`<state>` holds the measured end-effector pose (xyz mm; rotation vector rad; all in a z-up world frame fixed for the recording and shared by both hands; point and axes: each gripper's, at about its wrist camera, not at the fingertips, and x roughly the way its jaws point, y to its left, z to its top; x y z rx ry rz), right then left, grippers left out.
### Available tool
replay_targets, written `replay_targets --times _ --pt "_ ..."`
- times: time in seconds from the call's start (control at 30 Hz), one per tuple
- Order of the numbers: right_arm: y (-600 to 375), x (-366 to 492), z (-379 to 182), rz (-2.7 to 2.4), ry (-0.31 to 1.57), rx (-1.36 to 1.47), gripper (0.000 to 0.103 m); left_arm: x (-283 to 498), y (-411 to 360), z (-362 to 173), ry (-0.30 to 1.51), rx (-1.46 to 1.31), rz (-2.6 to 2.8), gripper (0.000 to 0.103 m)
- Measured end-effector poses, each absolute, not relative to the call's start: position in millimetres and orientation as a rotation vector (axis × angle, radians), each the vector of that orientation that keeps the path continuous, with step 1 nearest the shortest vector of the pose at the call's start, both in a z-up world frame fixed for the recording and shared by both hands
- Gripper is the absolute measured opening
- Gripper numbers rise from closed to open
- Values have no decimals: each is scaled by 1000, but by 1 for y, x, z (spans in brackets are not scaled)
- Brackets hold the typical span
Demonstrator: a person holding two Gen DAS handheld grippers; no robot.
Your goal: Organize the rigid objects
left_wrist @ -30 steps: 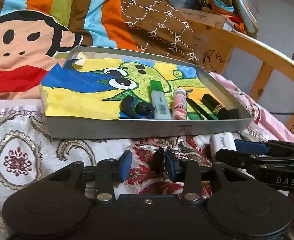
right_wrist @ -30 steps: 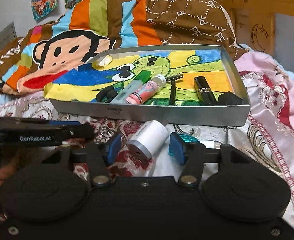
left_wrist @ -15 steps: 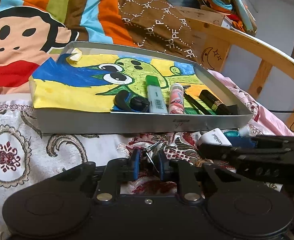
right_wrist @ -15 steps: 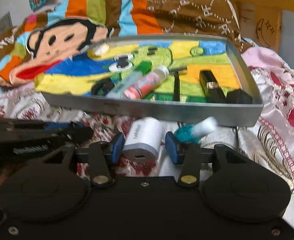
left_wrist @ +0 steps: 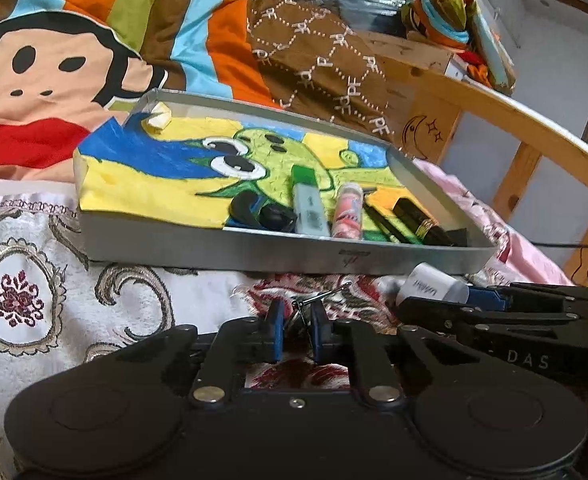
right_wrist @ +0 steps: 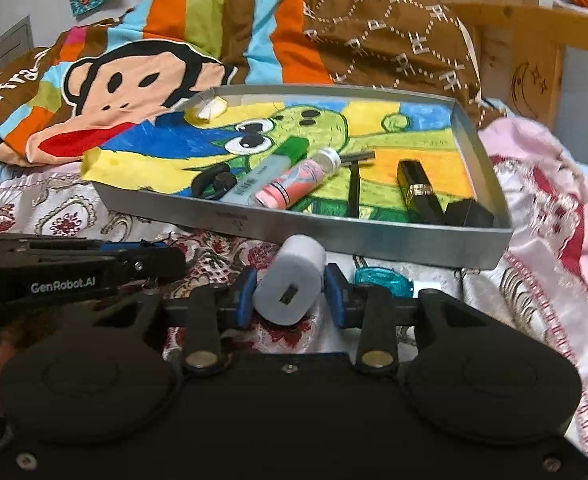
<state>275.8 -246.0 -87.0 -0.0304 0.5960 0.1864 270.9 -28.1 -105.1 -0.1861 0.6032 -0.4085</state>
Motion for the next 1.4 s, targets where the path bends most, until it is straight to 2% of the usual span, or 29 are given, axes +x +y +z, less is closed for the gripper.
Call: replay_targets --times 0.07,0.43,0.6,0.77,1.07,1.4 --pt "-245 271 -81 189 579 -44 19 266 -30 -100 575 -184 -407 14" --pt "-252 259 -59 211 544 -38 19 247 -42 -77 447 -210 -403 14" --pt "-263 249 -39 195 400 -1 19 255 -45 -62 384 -220 -358 14" --pt "-286 252 -35 148 322 82 19 286 -66 -57 389 -208 -329 14" --pt "-326 259 -49 46 353 129 19 327 -110 -64 515 -149 -427 14" --pt "-356 279 -71 38 392 194 19 342 -124 -73 594 -119 -460 14"
